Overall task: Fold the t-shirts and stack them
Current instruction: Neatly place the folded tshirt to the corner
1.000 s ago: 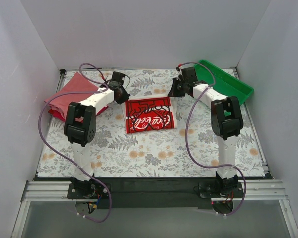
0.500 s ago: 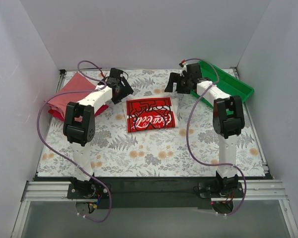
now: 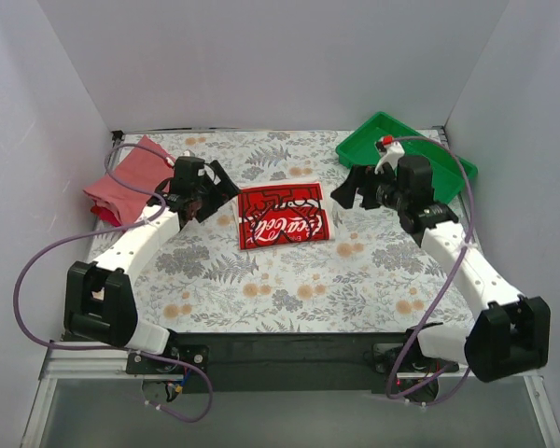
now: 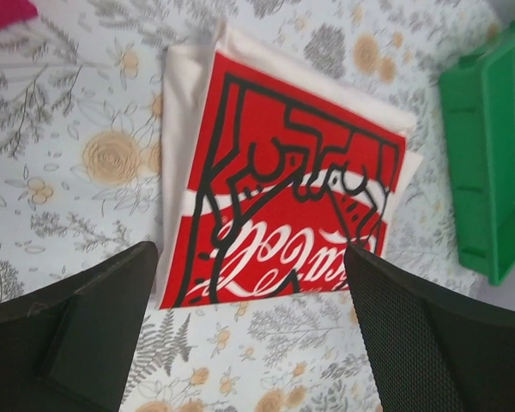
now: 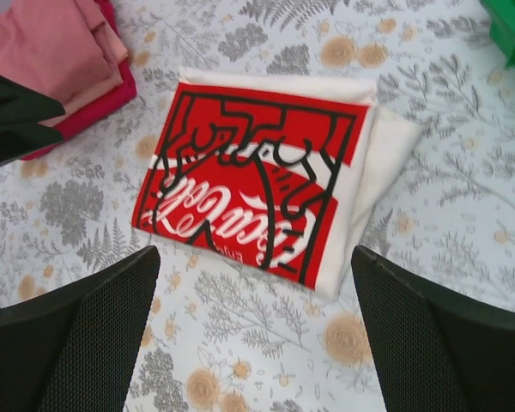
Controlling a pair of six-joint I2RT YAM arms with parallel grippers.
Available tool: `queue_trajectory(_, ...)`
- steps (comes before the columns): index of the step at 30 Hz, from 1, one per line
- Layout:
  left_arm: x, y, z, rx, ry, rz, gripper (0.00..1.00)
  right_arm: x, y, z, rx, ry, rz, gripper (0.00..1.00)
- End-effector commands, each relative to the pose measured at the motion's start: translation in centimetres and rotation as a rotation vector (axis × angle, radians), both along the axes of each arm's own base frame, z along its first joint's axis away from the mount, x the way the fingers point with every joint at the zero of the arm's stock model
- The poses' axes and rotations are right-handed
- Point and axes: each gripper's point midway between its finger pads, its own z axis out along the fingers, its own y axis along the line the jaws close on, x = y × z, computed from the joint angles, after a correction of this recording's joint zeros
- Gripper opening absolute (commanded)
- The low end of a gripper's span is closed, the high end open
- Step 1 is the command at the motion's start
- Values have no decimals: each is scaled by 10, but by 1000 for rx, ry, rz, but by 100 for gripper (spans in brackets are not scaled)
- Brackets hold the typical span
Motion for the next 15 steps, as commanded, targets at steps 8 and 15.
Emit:
queue_trajectory(8,-17,-13,-65,4,134,-90,91,-66,-46,-66,-31,42,-182,98)
queue_trajectory(15,-3,-16,-107,56,222,-104,87,-84,-42,-89,-25,94,-129,98)
